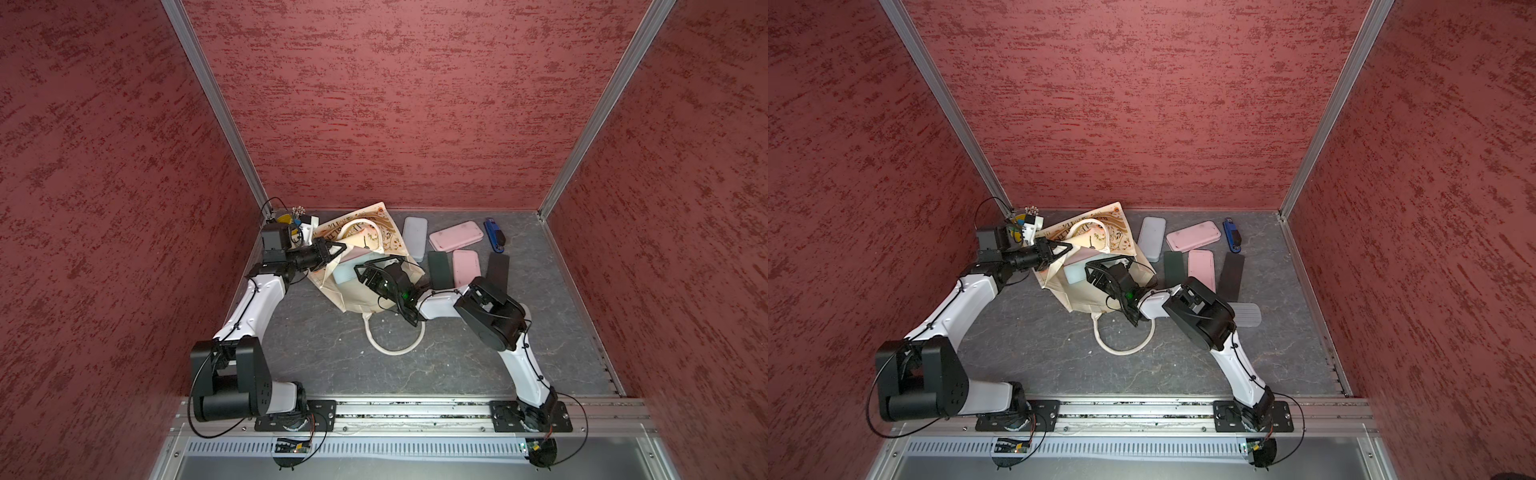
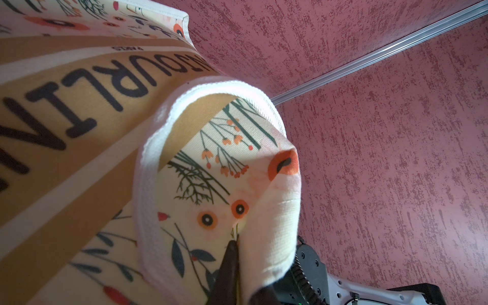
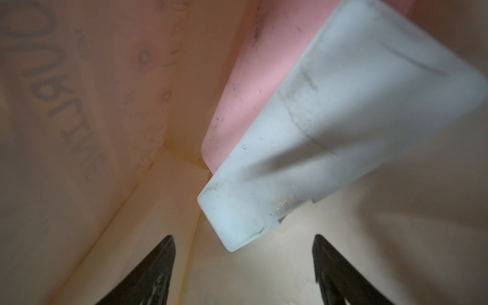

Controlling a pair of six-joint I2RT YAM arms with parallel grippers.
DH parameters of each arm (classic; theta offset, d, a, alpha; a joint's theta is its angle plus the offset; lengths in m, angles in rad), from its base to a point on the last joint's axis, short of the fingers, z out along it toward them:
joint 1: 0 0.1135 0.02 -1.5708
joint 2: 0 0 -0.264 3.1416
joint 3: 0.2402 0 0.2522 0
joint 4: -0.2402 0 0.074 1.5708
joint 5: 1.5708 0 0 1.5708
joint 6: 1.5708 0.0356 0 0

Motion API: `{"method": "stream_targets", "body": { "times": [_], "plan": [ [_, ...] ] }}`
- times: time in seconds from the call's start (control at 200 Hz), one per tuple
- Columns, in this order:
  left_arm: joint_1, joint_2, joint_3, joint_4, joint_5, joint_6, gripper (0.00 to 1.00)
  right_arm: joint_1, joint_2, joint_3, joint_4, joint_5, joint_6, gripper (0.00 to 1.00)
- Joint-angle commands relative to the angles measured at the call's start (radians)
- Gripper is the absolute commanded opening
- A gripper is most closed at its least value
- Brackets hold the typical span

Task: Take out the pencil case from the canvas bag
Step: Pick up the pencil case from the canvas bag.

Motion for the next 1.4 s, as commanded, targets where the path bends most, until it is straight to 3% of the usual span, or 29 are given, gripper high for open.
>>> {"method": "stream_targets", "body": {
  "times": [0.0,0.431,0.681,1.107,1.393],
  "plan": [
    [-0.009,-0.015,-0.01,-0.004,0.025,-0.011,0.03,-0.013,0.038,0.032,0.024,0.011,0.156,0.81],
    [-0.009,-0.012,-0.01,-0.004,0.024,-0.009,0.03,-0.014,0.117,0.105,-0.039,0.05,0.369,0.81],
    [-0.009,-0.011,-0.01,-0.005,0.025,-0.01,0.03,-0.024,0.201,0.108,0.104,0.023,0.491,0.78],
    [-0.009,-0.012,-0.009,-0.006,0.025,-0.009,0.03,-0.033,0.195,0.048,0.3,0.04,0.432,0.7],
    [-0.009,-0.013,-0.009,-0.008,0.026,-0.009,0.03,-0.036,0.177,0.031,0.33,0.049,0.388,0.66]
  ]
}}
